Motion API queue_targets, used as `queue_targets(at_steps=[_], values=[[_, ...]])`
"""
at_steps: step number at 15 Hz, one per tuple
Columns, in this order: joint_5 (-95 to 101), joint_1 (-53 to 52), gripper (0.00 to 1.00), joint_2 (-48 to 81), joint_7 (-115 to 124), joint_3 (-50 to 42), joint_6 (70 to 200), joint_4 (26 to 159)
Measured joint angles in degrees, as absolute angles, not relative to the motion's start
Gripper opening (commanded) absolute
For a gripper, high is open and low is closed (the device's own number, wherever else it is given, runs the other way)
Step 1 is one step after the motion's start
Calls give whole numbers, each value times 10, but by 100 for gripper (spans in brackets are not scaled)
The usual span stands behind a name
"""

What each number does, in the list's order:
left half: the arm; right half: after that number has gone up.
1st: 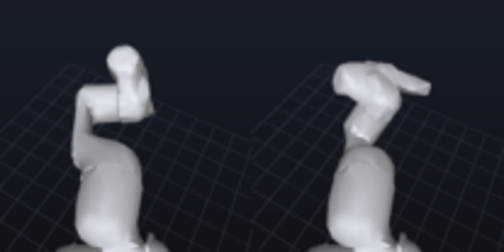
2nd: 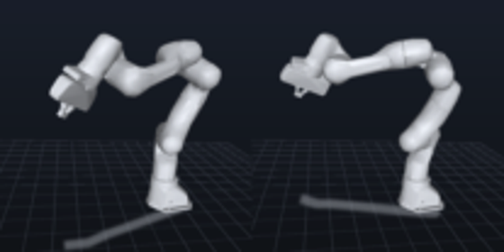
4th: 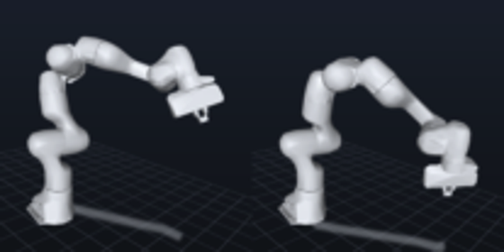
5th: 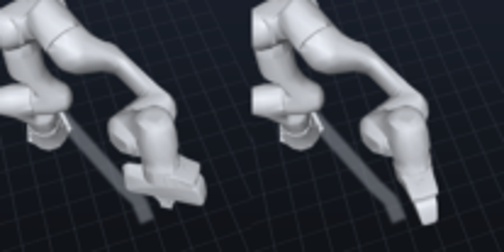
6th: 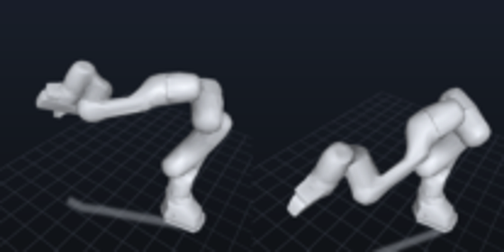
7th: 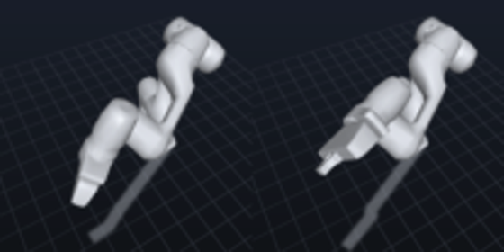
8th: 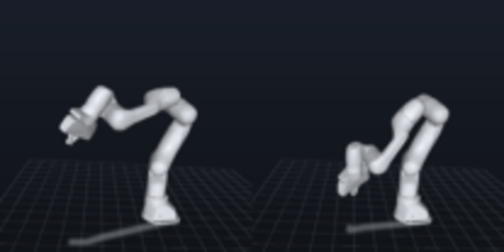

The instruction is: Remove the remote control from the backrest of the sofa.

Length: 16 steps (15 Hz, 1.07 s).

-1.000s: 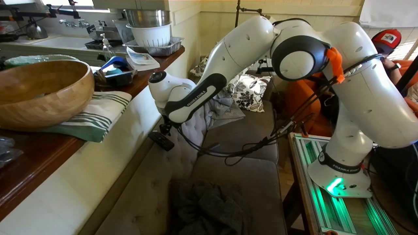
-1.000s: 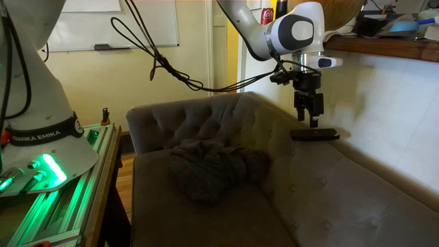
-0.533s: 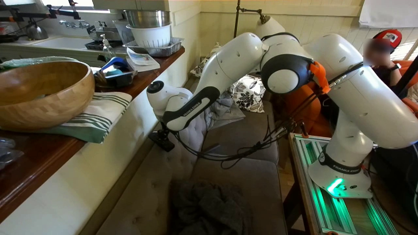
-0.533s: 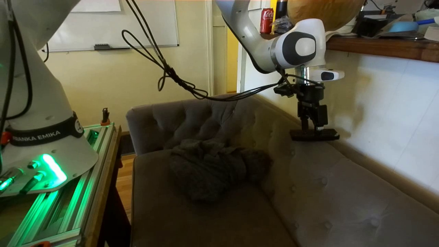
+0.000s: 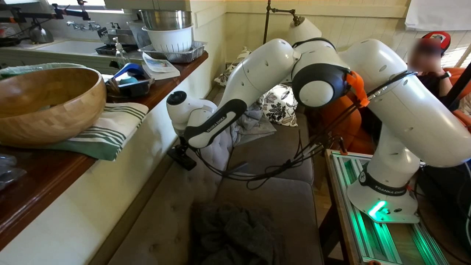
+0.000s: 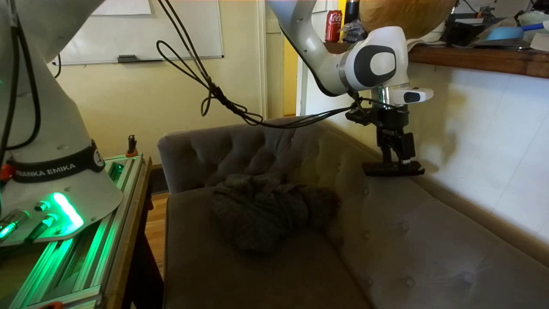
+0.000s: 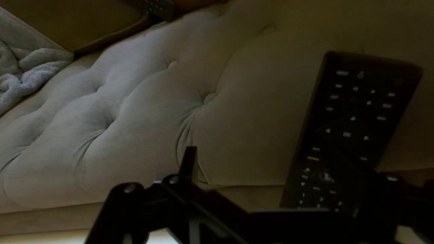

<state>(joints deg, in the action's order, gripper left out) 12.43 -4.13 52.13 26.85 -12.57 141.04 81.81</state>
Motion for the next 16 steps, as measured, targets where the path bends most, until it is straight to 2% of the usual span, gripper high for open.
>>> queue_targets(at_steps=[8, 16], values=[[86, -42, 100, 520, 272, -124, 1583, 870], [46, -56, 100, 523, 273, -128, 1593, 888]])
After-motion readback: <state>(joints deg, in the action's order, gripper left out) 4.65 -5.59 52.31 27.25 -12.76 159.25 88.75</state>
